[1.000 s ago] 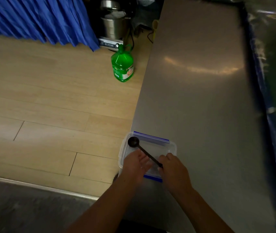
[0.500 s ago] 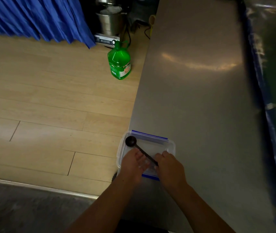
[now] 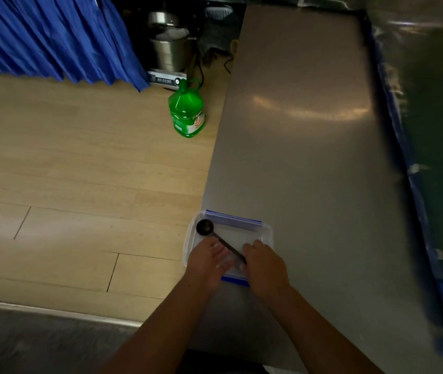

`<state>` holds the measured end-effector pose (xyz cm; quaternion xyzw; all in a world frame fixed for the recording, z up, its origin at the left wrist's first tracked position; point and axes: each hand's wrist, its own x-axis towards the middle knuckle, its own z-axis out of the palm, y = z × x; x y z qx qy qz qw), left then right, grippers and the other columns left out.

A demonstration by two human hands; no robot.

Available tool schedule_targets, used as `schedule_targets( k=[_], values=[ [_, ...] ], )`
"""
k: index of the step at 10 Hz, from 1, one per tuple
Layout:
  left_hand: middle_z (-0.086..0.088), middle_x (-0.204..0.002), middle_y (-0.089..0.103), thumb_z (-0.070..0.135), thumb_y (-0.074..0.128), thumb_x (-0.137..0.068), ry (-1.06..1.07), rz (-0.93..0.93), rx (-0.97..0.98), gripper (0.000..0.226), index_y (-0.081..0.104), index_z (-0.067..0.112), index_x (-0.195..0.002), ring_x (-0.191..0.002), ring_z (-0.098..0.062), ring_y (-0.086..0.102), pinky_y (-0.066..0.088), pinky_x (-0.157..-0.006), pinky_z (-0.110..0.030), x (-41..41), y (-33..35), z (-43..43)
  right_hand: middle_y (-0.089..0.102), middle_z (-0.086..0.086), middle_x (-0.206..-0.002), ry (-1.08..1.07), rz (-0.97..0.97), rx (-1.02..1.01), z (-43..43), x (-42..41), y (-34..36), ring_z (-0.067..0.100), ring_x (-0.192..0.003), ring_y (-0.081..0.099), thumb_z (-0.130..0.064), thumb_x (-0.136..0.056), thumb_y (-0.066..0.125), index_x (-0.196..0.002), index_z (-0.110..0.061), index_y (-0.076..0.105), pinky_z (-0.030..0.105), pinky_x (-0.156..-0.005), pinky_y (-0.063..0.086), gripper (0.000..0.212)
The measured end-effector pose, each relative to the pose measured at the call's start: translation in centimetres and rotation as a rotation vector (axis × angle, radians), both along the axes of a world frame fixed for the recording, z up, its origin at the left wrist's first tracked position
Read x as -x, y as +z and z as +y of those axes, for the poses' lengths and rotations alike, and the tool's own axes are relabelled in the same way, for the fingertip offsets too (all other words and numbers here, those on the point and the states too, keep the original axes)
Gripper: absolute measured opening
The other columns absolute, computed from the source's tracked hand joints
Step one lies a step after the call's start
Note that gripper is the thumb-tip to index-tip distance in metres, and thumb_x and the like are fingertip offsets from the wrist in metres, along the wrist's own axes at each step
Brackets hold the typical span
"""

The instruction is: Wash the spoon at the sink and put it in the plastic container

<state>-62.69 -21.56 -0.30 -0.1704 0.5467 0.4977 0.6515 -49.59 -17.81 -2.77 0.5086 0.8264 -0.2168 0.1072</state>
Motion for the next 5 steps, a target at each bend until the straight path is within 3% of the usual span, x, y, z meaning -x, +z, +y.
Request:
schedule_targets(
  k=[1,2,3,4,5],
  values=[
    [-0.008,-0.071,0.056,0.013,0.048,-0.093,-0.014,0.011,-0.041,0.015,0.052,0.006,-0.081,-0.064,-0.021,0.052,0.048,-0.072,-0.036,-0.5,0.5,-1.2,0.057,0.006,-0.113,-0.032,0.048,-0.031,-0.5,-0.8,0.7,0.022,-0.098,0.06,-0.027,-0.091,0.06,-0.11,-0.018,0.054,0.034,-0.077,0.052,0.022],
    [-0.02,-0.113,0.061,0.015,0.049,-0.096,0.033,0.048,-0.034,0.025,0.056,0.003,-0.117,-0.111,-0.035,0.059,0.047,-0.096,-0.047,-1.3,1.4,-2.9,0.058,0.005,-0.114,-0.064,0.089,-0.062,-1.2,-2.0,1.7,0.021,-0.097,0.062,-0.028,-0.091,0.06,-0.111,-0.02,0.054,0.034,-0.078,0.056,0.023],
    [-0.024,-0.13,0.055,0.014,0.047,-0.097,0.029,0.064,-0.065,0.034,0.05,0.003,-0.129,-0.124,-0.039,0.052,0.047,-0.096,-0.048,-2.2,2.3,-4.9,0.061,0.002,-0.111,-0.076,0.106,-0.078,-2.3,-3.8,2.9,0.017,-0.093,0.063,-0.028,-0.092,0.059,-0.111,-0.021,0.055,0.031,-0.079,0.056,0.02],
    [-0.024,-0.128,0.059,0.017,0.05,-0.094,0.036,0.057,-0.097,0.035,0.052,0.004,-0.127,-0.114,-0.038,0.059,0.051,-0.084,-0.046,-2.6,3.5,-6.6,0.063,0.001,-0.104,-0.077,0.082,-0.074,-3.3,-5.5,4.4,0.013,-0.083,0.061,-0.028,-0.094,0.055,-0.106,-0.021,0.057,0.027,-0.072,0.052,0.014],
    [-0.025,-0.123,0.062,0.017,0.052,-0.092,0.006,0.085,-0.162,0.033,0.055,0.004,-0.122,-0.108,-0.038,0.064,0.053,-0.082,-0.045,-3.0,5.1,-7.9,0.065,0.002,-0.1,-0.092,0.12,-0.105,-4.2,-7.0,6.1,0.014,-0.08,0.059,-0.025,-0.095,0.05,-0.1,-0.02,0.059,0.025,-0.066,0.044,0.012]
  ],
)
